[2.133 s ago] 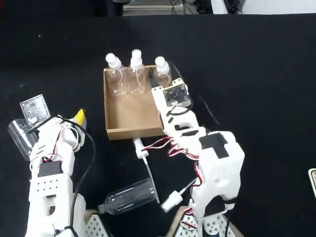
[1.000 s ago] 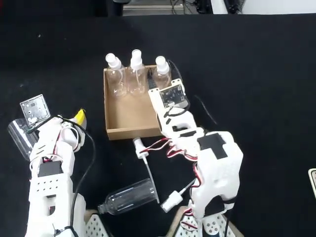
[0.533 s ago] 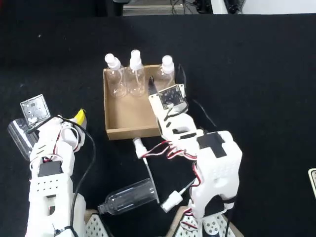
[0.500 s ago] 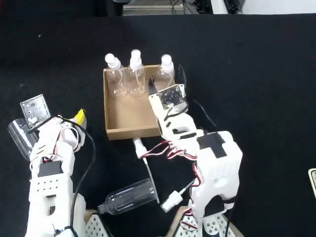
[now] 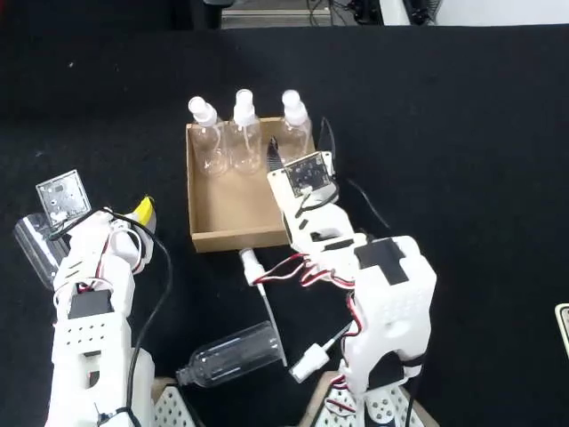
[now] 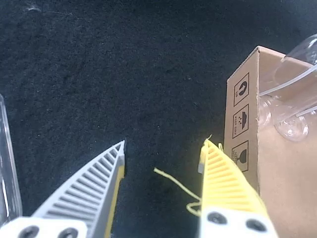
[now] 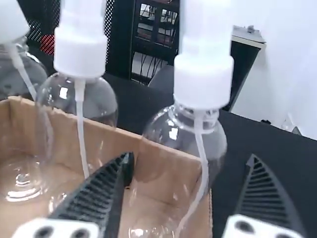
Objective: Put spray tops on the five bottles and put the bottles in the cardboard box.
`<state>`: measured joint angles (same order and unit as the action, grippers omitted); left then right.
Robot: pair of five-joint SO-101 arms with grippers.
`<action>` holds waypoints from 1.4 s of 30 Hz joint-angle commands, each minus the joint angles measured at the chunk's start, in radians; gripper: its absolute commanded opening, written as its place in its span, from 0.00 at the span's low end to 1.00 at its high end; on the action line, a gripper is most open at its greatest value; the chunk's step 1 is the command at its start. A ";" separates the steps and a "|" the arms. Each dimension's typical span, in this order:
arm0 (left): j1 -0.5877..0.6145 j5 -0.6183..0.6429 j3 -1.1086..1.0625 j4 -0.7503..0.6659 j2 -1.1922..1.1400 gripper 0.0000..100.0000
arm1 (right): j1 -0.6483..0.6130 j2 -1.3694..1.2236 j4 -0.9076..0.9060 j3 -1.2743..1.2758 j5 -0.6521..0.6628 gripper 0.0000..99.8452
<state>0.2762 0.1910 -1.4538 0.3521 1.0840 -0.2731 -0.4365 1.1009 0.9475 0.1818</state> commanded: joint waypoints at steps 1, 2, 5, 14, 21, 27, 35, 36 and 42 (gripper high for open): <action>0.008 0.000 0.016 -0.023 0.011 0.23 | -0.011 0.067 -0.002 -0.010 0.006 0.31; 0.008 0.000 0.016 -0.023 0.011 0.23 | -0.011 0.067 -0.002 -0.010 0.006 0.31; 0.008 0.000 0.016 -0.023 0.011 0.23 | -0.011 0.097 -0.006 -0.001 0.006 0.31; 0.007 -0.002 0.016 -0.023 0.011 0.23 | -0.018 0.243 -0.123 0.056 0.005 0.31; 0.007 -0.002 0.016 -0.023 0.011 0.23 | -0.034 0.381 -0.264 0.117 0.005 0.30; 0.008 -0.002 0.016 -0.023 0.011 0.23 | -0.031 0.524 -0.477 0.130 0.005 0.30; 0.004 -0.002 0.016 -0.023 0.011 0.23 | -0.026 0.765 -0.901 0.111 -0.114 0.30; 0.004 -0.002 0.016 -0.023 0.011 0.23 | -0.025 0.796 -0.965 0.104 -0.169 0.29; 0.004 -0.002 0.013 -0.023 0.011 0.23 | -0.025 1.018 -1.289 0.053 -0.334 0.06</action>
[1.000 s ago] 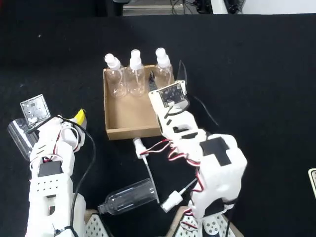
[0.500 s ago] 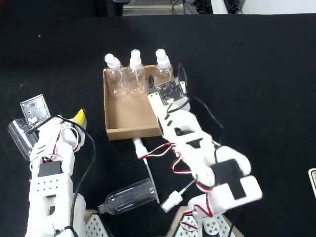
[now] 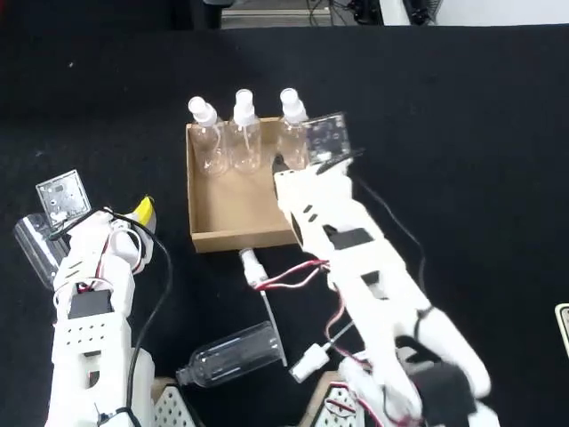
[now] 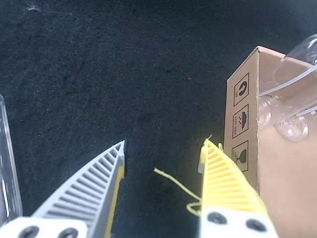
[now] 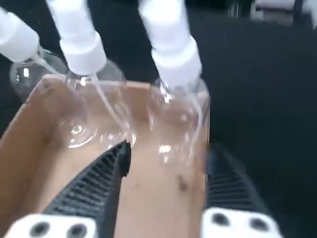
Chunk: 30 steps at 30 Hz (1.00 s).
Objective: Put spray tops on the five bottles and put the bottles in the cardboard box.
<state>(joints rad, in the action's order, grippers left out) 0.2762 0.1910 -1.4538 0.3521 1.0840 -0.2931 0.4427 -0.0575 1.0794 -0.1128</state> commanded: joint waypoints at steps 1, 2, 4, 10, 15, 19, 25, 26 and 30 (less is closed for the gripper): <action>0.004 -0.002 0.012 -0.023 0.011 0.23 | -0.005 0.180 -0.180 -0.082 -0.038 0.03; 0.004 -0.002 0.012 -0.023 0.011 0.23 | -0.005 0.220 -0.233 -0.084 -0.038 0.01; 0.002 -0.002 0.010 -0.023 0.011 0.23 | -0.005 0.305 -0.333 -0.084 -0.038 0.03; 0.001 -0.002 0.010 -0.023 0.011 0.23 | -0.009 0.526 -0.715 -0.084 -0.038 0.17; 0.008 -0.002 0.012 -0.023 0.011 0.23 | -0.029 0.671 -0.931 -0.085 0.092 0.20; 0.025 0.006 0.016 -0.017 0.011 0.23 | -0.117 0.714 -1.068 -0.085 0.313 0.20; 0.090 0.008 0.031 -0.015 0.011 0.23 | -0.316 0.713 -1.175 -0.076 0.551 0.20; 0.096 0.008 0.033 -0.015 0.011 0.23 | -0.356 0.713 -1.177 -0.074 0.572 0.20; 0.131 0.029 0.038 -0.017 0.011 0.23 | -0.468 0.713 -1.206 -0.077 0.623 0.20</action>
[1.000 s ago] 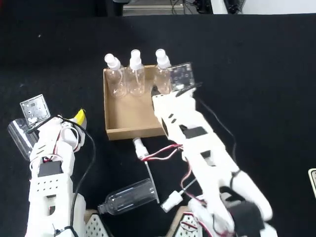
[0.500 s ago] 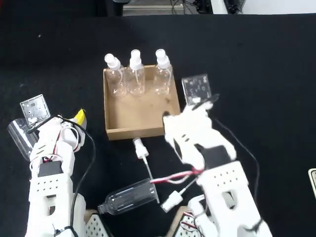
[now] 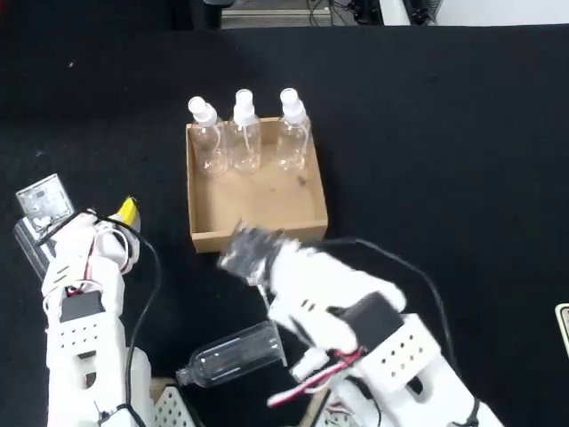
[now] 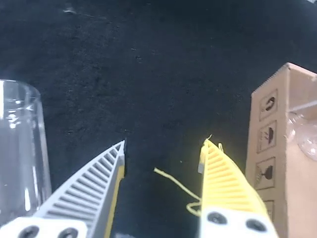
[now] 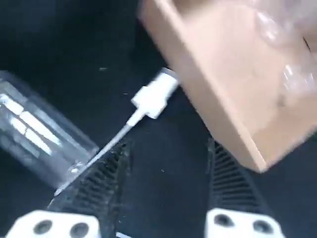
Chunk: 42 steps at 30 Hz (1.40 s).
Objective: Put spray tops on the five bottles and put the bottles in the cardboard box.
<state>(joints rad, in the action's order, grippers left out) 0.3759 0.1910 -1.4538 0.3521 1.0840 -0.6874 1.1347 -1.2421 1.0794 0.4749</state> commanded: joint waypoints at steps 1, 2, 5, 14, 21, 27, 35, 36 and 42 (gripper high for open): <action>0.047 0.055 0.038 -0.017 0.011 0.23 | -0.098 0.019 -0.032 -0.076 0.037 0.20; 0.065 0.083 0.038 -0.021 0.011 0.23 | -0.126 0.015 -0.043 -0.076 0.037 0.20; 0.127 0.153 0.045 -0.021 0.011 0.23 | -0.222 -0.044 -0.069 -0.079 0.035 0.20; 0.232 0.249 0.056 -0.023 0.011 0.23 | -0.338 -0.363 -0.061 -0.185 0.031 0.29; 0.229 0.245 0.056 -0.023 0.011 0.23 | -0.224 -0.392 -0.086 -0.214 0.028 0.29; 0.168 0.239 0.053 -0.017 0.011 0.23 | 0.048 -0.392 -0.233 -0.209 0.160 0.26; 0.111 0.160 0.048 -0.017 0.011 0.23 | 0.121 -0.400 -0.413 -0.090 0.879 0.24; 0.111 0.160 0.048 -0.017 0.011 0.23 | 0.123 -0.400 -0.413 -0.079 0.928 0.24; 0.111 0.161 0.048 -0.020 0.011 0.23 | 0.121 -0.401 -0.384 -0.047 1.060 0.24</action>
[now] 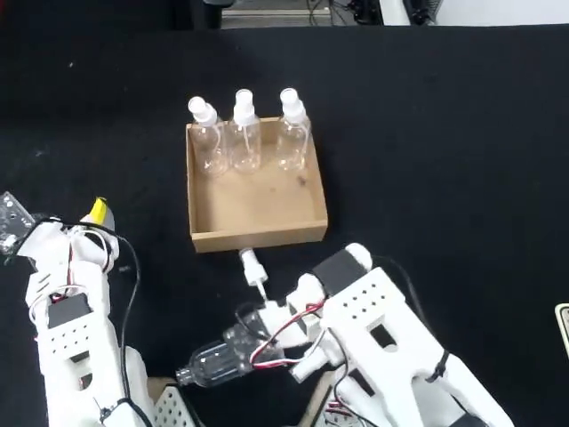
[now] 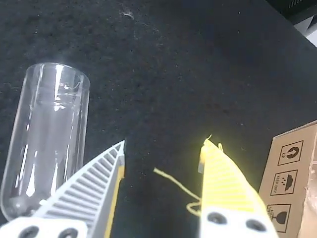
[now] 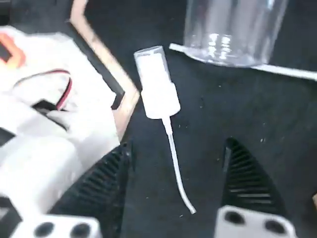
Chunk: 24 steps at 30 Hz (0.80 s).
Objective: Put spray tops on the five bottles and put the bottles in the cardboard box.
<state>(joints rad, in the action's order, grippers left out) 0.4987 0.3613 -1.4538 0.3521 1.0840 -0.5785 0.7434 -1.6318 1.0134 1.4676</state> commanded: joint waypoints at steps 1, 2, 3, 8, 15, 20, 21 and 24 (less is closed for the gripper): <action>-0.010 -0.009 0.048 -0.020 0.011 0.23 | 0.012 -0.010 0.018 0.028 0.084 0.24; -0.010 -0.009 0.050 -0.017 0.011 0.23 | 0.012 -0.010 0.035 0.038 0.095 0.24; -0.010 -0.009 0.051 -0.017 0.011 0.23 | 0.012 -0.010 0.052 0.047 0.101 0.24; -0.008 -0.009 0.050 -0.017 0.011 0.23 | 0.012 -0.010 0.141 0.105 0.095 0.24; -0.008 -0.009 0.051 -0.023 0.011 0.23 | -0.035 -0.104 0.190 0.130 0.078 0.24; -0.008 -0.012 0.050 -0.023 0.011 0.23 | -0.201 -0.366 0.302 0.147 -0.061 0.24; -0.008 -0.012 0.050 -0.023 0.011 0.23 | -0.222 -0.415 0.330 0.142 -0.091 0.24; -0.010 -0.012 0.050 -0.023 0.011 0.23 | -0.232 -0.521 0.370 0.101 -0.137 0.24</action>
<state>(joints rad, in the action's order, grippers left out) 0.4987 0.3567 -1.4538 0.3521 1.0840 -0.7764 0.3521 -1.3111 1.1239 1.3709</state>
